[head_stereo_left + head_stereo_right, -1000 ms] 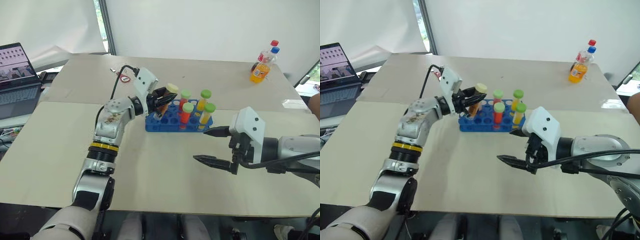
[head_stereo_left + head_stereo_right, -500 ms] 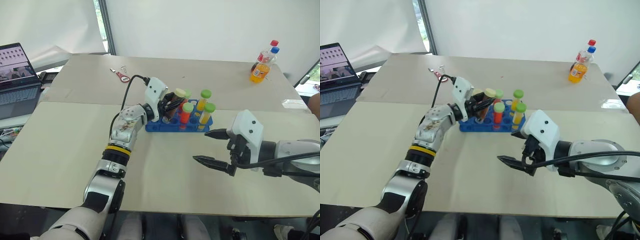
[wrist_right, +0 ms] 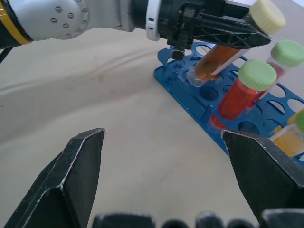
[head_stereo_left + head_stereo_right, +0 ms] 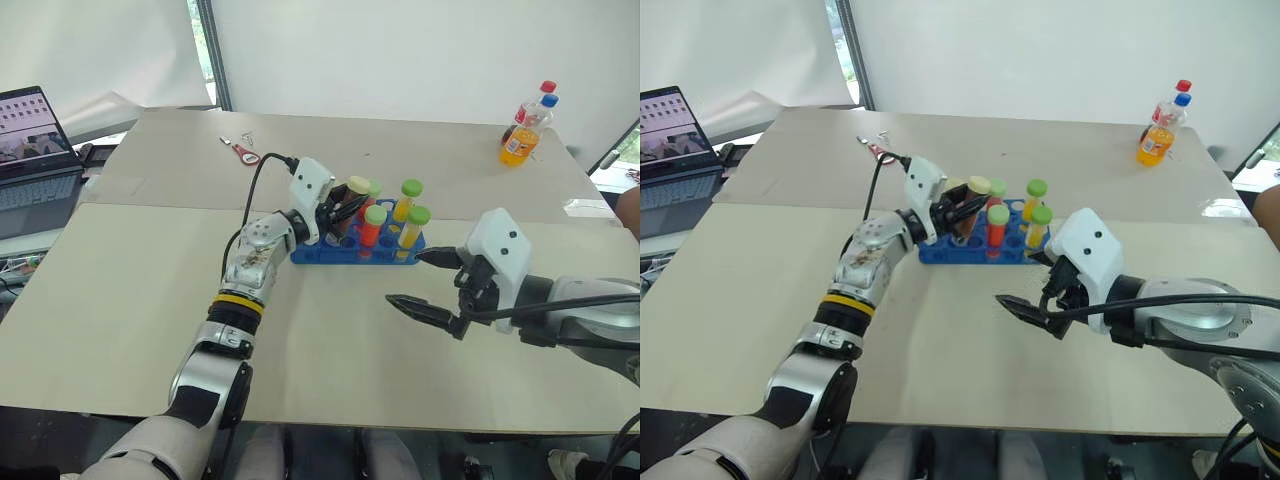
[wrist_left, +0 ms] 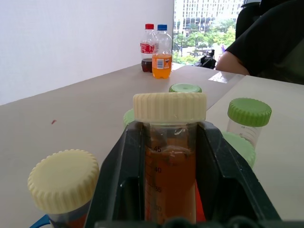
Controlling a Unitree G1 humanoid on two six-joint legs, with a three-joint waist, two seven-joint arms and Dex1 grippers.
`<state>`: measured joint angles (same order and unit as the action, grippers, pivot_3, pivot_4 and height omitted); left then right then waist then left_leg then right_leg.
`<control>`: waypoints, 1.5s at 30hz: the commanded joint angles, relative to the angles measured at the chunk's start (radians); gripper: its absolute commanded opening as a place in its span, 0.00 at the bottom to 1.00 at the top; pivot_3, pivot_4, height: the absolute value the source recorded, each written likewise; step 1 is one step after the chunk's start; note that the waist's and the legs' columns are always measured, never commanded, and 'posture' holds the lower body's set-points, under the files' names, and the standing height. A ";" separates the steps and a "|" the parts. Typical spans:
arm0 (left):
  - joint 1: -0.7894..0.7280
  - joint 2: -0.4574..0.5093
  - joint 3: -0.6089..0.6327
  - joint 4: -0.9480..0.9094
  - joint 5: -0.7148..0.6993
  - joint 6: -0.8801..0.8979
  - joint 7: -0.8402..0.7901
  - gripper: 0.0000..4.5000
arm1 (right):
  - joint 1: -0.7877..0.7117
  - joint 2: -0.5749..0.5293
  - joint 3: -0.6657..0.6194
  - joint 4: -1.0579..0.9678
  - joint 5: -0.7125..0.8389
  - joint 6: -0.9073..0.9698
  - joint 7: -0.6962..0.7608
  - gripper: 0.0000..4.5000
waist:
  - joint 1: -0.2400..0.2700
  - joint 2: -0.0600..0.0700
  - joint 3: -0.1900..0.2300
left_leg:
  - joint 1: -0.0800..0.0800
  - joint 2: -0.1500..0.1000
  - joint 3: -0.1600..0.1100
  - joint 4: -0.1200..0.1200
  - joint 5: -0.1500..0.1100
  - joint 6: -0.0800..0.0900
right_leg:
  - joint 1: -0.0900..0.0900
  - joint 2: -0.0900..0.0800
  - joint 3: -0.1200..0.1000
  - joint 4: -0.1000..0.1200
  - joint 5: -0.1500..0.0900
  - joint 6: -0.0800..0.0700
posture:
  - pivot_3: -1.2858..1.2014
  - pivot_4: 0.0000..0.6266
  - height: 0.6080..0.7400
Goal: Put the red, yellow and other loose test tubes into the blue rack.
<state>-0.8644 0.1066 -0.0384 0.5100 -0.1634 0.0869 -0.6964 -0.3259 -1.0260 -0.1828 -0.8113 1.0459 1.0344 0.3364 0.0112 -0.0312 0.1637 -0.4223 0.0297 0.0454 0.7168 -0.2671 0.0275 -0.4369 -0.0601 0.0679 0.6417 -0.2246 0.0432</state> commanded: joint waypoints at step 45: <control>0.195 0.004 -0.033 -0.013 0.065 -0.249 0.098 0.62 | -0.040 0.130 -0.015 0.018 -0.031 -0.016 -0.226 0.98 | -0.006 0.001 -0.002 | 0.002 0.000 0.000 -0.002 0.000 0.000 | 0.001 0.000 0.000 0.000 0.000 0.000 | 0.52 0.24 0.95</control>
<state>-0.6710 0.1018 -0.0606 0.5225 -0.1031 -0.1687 -0.5733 -0.3481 -0.8906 -0.1798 -0.7857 1.0313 1.0349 0.1018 0.0052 -0.0299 0.1622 -0.4208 0.0297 0.0454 0.7149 -0.2671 0.0275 -0.4359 -0.0599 0.0683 0.6412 -0.2244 0.0434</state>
